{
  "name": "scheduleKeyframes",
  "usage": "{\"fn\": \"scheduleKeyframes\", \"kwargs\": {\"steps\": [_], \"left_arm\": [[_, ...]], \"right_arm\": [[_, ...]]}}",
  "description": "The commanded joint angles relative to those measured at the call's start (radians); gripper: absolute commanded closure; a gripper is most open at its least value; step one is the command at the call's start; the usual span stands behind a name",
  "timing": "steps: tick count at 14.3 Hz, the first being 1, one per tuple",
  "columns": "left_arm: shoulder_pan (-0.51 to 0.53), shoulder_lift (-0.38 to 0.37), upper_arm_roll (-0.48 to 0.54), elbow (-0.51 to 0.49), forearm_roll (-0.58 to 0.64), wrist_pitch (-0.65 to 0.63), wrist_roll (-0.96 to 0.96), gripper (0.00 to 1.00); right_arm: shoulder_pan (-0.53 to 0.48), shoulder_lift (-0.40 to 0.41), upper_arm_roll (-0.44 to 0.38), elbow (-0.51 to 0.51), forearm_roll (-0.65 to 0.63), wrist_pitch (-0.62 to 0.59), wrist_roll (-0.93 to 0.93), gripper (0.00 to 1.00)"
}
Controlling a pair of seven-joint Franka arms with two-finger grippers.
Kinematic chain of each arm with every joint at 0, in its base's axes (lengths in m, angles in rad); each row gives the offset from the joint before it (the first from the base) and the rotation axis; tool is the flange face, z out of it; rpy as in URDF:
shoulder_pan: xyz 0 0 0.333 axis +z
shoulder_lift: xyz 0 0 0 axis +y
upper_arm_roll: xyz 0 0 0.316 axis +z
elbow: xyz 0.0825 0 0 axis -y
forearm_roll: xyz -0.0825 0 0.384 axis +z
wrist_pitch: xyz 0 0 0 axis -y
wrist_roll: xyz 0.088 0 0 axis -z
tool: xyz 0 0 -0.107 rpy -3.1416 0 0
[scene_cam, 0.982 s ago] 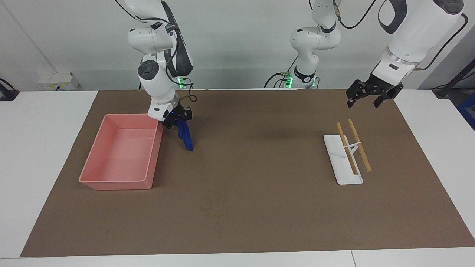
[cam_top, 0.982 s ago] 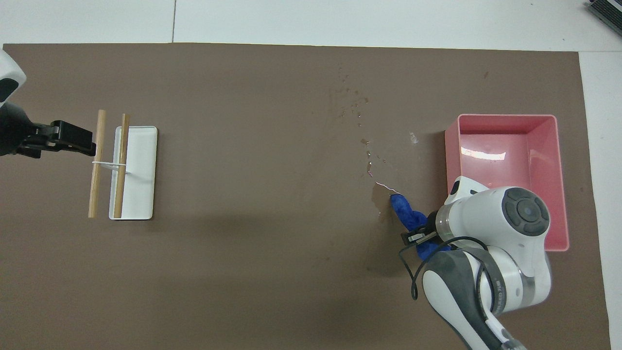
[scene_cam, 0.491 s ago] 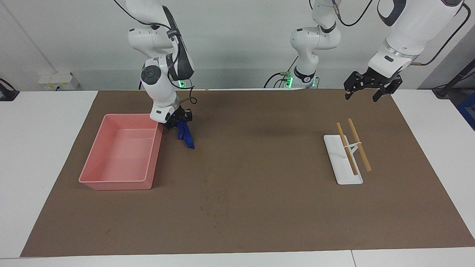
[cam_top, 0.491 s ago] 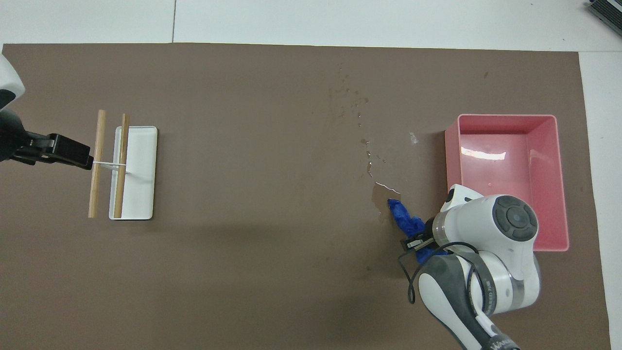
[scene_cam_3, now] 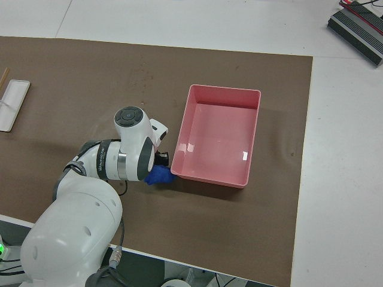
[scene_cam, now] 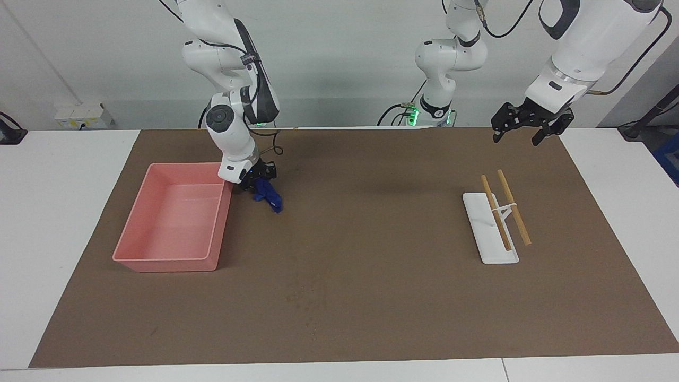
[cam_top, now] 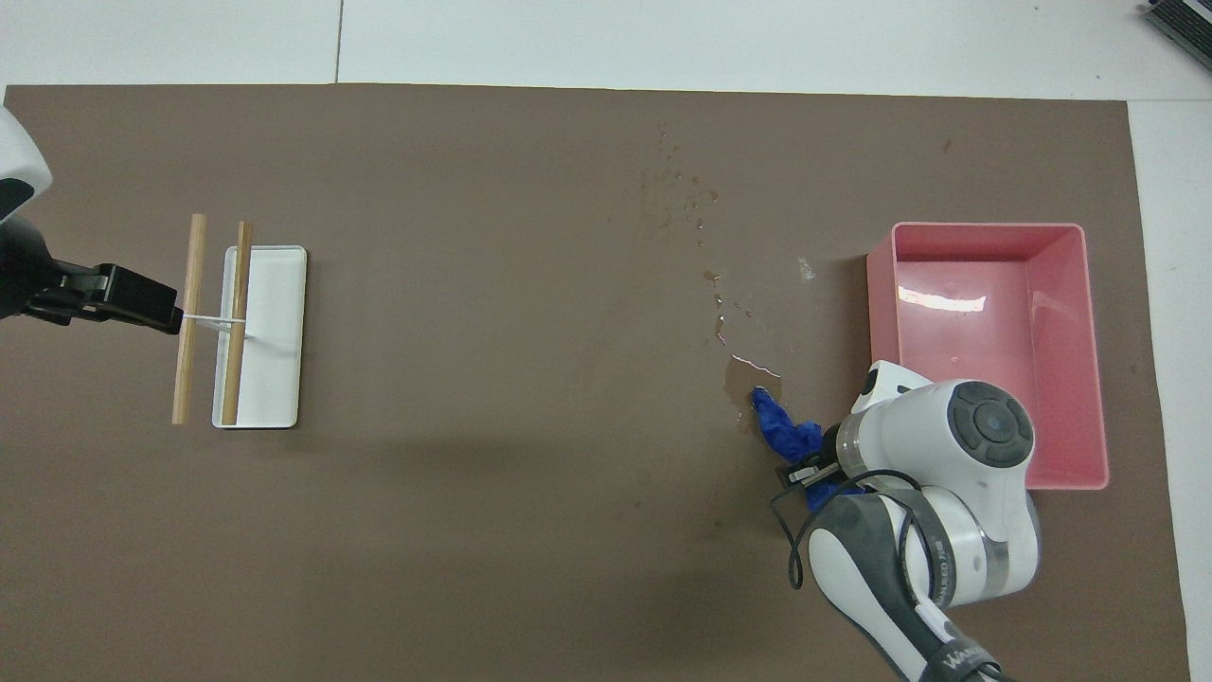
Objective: Wipe water with towel using both arms
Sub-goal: 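Wipe the water spill with the towel in the right gripper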
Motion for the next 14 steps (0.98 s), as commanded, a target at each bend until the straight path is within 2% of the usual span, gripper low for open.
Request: {"fn": "scheduleKeyframes", "kwargs": {"steps": [1, 10, 14], "left_arm": [[-0.013, -0.034, 0.013, -0.034, 0.020, -0.005, 0.016, 0.00], [-0.013, -0.034, 0.013, -0.034, 0.020, -0.005, 0.015, 0.00], [-0.013, -0.034, 0.013, -0.034, 0.020, -0.005, 0.015, 0.00]], "right_arm": [[-0.009, 0.022, 0.005, -0.002, -0.016, 0.037, -0.003, 1.00], [-0.005, 0.038, 0.005, 0.007, -0.015, 0.093, -0.002, 1.00], [0.023, 0.061, 0.005, 0.053, -0.006, 0.102, 0.034, 1.00]]}}
